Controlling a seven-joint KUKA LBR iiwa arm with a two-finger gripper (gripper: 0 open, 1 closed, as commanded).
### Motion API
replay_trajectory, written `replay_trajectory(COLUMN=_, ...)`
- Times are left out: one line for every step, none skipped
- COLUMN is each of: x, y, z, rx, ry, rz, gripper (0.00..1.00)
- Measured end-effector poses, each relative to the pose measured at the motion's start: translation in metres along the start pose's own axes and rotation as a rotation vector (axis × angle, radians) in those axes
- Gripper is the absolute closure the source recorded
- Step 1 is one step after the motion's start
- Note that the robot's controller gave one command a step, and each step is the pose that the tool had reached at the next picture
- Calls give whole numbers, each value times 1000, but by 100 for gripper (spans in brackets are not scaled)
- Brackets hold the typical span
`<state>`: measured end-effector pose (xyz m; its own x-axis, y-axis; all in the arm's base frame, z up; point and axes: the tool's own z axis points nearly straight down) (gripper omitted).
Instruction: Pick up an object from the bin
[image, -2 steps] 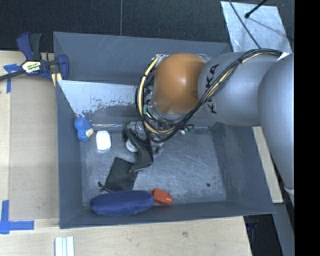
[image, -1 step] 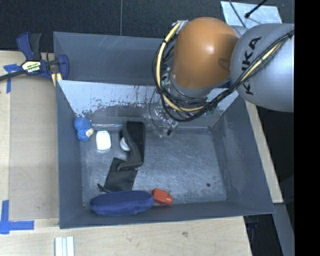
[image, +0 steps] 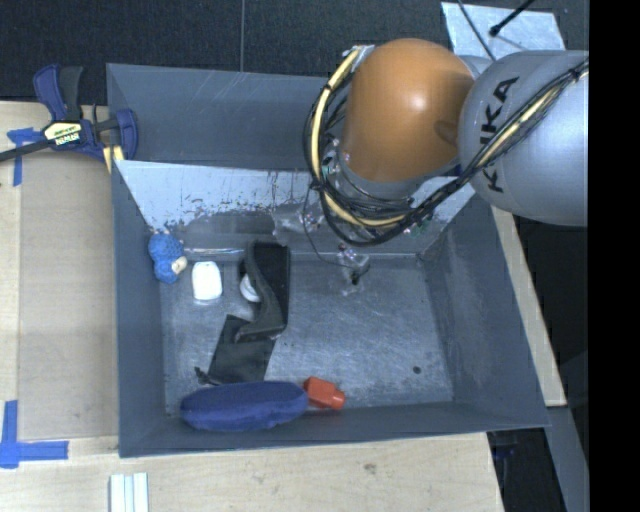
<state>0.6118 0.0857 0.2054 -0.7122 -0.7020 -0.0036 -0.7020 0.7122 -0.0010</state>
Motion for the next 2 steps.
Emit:
replay_trajectory(x=-34, y=30, z=99, rx=-5, ry=6, rz=17, gripper=0)
replay_trajectory(x=-10, y=16, z=135, rx=-1, ry=-5, rz=-337, gripper=0)
